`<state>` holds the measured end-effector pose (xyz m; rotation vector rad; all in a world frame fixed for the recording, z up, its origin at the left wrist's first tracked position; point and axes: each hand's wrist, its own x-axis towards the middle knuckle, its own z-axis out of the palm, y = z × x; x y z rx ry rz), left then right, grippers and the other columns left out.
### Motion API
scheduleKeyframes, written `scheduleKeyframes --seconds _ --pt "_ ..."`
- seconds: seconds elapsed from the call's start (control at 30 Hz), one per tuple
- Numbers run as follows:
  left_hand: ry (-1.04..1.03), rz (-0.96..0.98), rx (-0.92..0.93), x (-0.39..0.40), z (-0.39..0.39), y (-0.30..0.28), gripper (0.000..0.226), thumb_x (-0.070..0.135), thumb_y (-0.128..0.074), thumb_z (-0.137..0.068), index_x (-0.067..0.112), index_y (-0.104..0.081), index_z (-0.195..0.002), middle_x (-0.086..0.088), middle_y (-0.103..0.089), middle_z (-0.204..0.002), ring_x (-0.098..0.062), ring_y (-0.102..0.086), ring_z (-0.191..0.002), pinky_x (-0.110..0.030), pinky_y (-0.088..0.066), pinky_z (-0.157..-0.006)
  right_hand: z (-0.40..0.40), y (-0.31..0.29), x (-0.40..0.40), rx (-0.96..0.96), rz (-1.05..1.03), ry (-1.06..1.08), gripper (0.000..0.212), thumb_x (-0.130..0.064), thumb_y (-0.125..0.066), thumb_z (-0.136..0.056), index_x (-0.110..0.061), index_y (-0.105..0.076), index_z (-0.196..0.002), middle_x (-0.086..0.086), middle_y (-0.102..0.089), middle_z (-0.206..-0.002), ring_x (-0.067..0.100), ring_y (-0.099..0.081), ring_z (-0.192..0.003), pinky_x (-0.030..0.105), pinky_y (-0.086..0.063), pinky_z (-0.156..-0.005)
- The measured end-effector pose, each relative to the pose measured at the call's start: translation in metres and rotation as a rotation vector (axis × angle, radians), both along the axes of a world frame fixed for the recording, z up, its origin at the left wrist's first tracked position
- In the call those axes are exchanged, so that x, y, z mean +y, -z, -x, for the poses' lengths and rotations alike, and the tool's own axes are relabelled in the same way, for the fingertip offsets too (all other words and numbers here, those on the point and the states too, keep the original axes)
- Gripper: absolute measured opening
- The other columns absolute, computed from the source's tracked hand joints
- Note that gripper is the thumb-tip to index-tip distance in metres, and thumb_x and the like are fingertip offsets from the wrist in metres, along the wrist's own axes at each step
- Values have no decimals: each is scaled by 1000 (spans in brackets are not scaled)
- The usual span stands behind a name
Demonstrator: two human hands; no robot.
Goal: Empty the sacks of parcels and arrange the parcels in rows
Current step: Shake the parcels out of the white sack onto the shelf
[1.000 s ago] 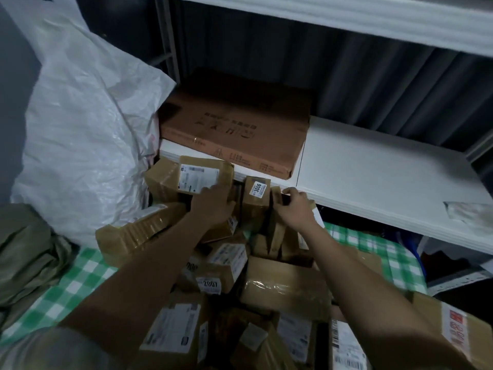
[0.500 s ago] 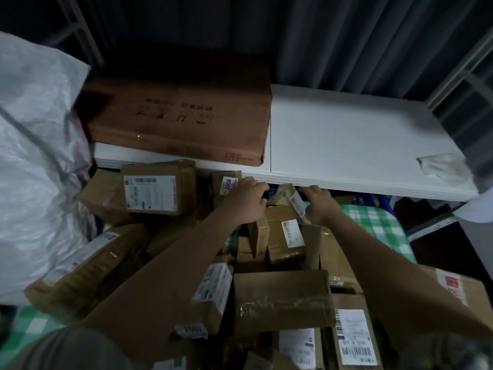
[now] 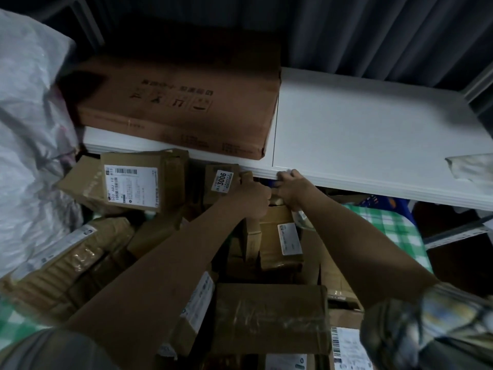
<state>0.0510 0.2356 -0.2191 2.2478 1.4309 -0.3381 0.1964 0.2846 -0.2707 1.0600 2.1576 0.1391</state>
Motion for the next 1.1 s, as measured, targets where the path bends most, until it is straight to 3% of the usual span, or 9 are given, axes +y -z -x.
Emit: scheduleKeyframes --seconds 0.13,0.27,0.37,0.5,0.63,0.77,0.97,1.1 --pt "72 -60 87 -1 -19 0 29 22 -37 -100 13 -60 -114 -7 -59 -111 -27 -41 -121 -51 -8 -115 -4 -1 3 -20 17 13 70 -32 -67 -86 -24 -35 -147 1 -29 -153 26 -16 -143 36 -17 -113" --pt "120 48 143 -6 -42 9 39 28 -35 -101 13 -46 -135 -8 -50 -135 -26 -37 -131 -51 -7 -116 -21 -8 6 105 75 145 89 -30 -81 -72 -26 -33 -148 5 -27 -152 26 -27 -140 35 -28 -110" --pt "208 144 250 -13 -57 10 51 41 -37 -100 13 -40 -142 -8 -45 -143 -27 -36 -134 -54 -6 -117 -36 -21 -1 247 162 318 88 -23 -86 -64 -14 -42 -140 10 -33 -143 29 -44 -127 31 -41 -99" --pt "165 193 154 -18 -61 12 85 53 -60 -88 9 -24 -150 -13 -33 -152 -29 -32 -139 -45 -15 -114 -59 -26 -21 354 106 411 75 -29 -82 -66 -12 -46 -130 13 -49 -129 30 -50 -116 30 -42 -81" --pt "72 250 62 -21 -61 15 104 51 -72 -80 7 -11 -151 -14 -29 -154 -30 -31 -139 -35 -29 -108 -78 -30 -39 470 82 505 73 -30 -82 -65 -18 -46 -127 12 -58 -119 30 -50 -110 31 -45 -81" --pt "74 234 53 -28 -64 24 89 50 -69 -81 10 -27 -148 -15 -31 -151 -30 -38 -133 -33 -38 -97 -93 -39 -55 530 20 517 73 -27 -82 -63 -13 -46 -125 15 -59 -116 33 -51 -108 41 -51 -84" --pt "74 169 28 -42 -66 31 71 49 -62 -87 7 -40 -140 -13 -47 -138 -26 -53 -117 -28 -42 -79 -111 -52 -80 628 -114 537 68 -27 -76 -70 -14 -44 -128 13 -58 -118 33 -50 -107 38 -48 -79" --pt "66 116 60 -50 -69 31 61 50 -53 -93 9 -42 -137 -14 -51 -133 -28 -53 -114 -32 -46 -84 -118 -66 -93 693 -177 616 72 -30 -76 -75 -14 -40 -135 11 -53 -124 32 -47 -113 37 -43 -79"
